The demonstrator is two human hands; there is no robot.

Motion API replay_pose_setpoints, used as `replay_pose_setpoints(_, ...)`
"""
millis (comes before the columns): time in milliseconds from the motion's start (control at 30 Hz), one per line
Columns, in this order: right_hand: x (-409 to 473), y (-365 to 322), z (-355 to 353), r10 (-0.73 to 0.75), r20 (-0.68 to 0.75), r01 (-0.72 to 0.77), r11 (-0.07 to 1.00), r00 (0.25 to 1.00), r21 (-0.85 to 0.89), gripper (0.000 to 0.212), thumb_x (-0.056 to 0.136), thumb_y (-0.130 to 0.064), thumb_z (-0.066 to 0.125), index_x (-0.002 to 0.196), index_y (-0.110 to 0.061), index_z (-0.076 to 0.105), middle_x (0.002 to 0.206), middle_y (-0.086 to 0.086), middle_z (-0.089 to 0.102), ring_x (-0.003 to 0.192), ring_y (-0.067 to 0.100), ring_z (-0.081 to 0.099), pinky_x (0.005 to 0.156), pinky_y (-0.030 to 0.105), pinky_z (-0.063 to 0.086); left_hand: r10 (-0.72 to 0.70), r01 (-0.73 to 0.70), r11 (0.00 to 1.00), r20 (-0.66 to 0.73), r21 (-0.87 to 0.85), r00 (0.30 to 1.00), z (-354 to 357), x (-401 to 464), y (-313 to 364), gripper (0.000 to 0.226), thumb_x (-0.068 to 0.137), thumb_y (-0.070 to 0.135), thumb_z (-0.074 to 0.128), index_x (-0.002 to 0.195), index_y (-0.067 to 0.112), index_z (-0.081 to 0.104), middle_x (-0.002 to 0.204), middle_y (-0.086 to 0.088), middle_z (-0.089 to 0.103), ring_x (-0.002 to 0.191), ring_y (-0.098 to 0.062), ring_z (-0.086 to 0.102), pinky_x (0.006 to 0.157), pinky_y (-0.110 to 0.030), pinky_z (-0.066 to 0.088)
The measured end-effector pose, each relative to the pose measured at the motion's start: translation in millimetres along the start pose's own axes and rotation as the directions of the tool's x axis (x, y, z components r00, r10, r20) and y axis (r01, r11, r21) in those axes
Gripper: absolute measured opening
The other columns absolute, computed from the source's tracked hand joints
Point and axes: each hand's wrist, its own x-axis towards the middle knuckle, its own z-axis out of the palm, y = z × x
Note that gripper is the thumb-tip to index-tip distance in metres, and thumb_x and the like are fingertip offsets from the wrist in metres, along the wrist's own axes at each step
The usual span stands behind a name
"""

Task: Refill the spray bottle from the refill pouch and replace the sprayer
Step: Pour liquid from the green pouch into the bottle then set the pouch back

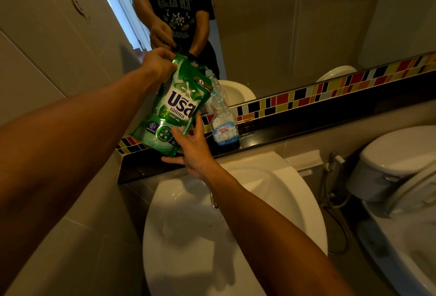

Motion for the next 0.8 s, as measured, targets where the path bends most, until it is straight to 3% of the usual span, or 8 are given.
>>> replay_pose_setpoints(267,-2.4,-0.8,1.4,-0.011,0.009,0.011,1.0,1.0,-0.003,0.063,0.102,-0.019,0.065,0.124,-0.072,0.039,0.158,0.004,0.045,0.139,0.042,0.05,0.082,0.063,0.061,0.009,-0.009,1.0,0.004,0.012,1.0,-0.1,-1.6,2.3,0.033,0.098,0.011,0.061,0.129,0.02,0.058,0.127,-0.01,0.059,0.082,-0.015,0.063,0.055,-0.024,0.05)
replay_pose_setpoints(433,-2.6,-1.4,1.6,-0.007,-0.004,0.007,1.0,1.0,0.002,0.065,0.102,-0.019,0.065,0.136,-0.064,0.034,0.157,0.003,0.046,0.137,0.041,0.052,0.082,0.063,0.061,0.005,-0.005,1.0,0.006,0.004,1.0,0.5,-4.7,4.6,0.032,0.098,0.01,0.061,0.127,0.022,0.058,0.129,-0.011,0.058,0.097,-0.021,0.064,0.059,-0.026,0.05)
replay_pose_setpoints(600,-0.5,0.4,0.6,-0.009,-0.004,0.009,1.0,1.0,0.003,0.064,0.101,-0.019,0.066,0.134,-0.066,0.037,0.157,0.004,0.046,0.137,0.042,0.052,0.081,0.064,0.061,-0.002,0.002,1.0,0.003,0.012,1.0,1.3,-5.9,6.4,0.032,0.098,0.01,0.06,0.128,0.022,0.058,0.129,-0.011,0.058,0.101,-0.024,0.063,0.06,-0.026,0.05)
replay_pose_setpoints(800,0.7,1.6,-2.0,0.004,-0.01,-0.004,1.0,1.0,0.006,0.07,0.101,-0.019,0.066,0.146,-0.06,0.031,0.157,0.003,0.047,0.137,0.041,0.052,0.081,0.063,0.061,0.005,-0.005,1.0,-0.004,0.014,1.0,2.0,-6.8,5.8,0.033,0.097,0.009,0.061,0.127,0.022,0.058,0.13,-0.011,0.058,0.103,-0.024,0.062,0.06,-0.025,0.049)
